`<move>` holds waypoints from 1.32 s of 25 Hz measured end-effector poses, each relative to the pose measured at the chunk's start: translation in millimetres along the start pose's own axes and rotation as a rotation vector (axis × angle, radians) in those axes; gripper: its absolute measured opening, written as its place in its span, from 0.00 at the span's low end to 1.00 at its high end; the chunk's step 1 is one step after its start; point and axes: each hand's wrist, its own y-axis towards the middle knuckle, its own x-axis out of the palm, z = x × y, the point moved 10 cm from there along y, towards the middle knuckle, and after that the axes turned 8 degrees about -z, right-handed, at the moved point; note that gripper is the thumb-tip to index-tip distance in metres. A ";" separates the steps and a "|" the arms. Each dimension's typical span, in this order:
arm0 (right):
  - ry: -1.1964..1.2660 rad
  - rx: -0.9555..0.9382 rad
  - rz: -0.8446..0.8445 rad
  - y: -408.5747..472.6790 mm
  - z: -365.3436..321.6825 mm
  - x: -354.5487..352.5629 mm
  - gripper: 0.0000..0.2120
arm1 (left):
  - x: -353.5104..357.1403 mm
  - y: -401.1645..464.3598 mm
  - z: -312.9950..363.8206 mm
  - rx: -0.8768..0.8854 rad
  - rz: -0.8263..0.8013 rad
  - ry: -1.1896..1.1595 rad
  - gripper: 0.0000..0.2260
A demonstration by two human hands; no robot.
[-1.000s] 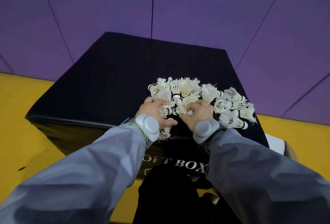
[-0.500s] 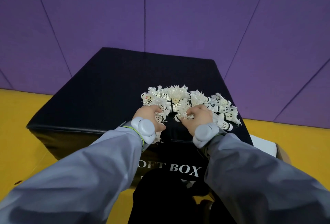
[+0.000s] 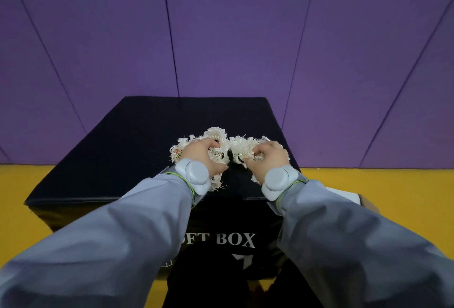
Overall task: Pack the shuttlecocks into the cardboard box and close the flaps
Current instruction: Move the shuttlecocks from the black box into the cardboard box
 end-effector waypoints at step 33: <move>0.030 0.826 -0.081 -25.9 514.3 -100.8 0.14 | 485.7 97.6 183.6 0.042 -0.626 0.093 0.24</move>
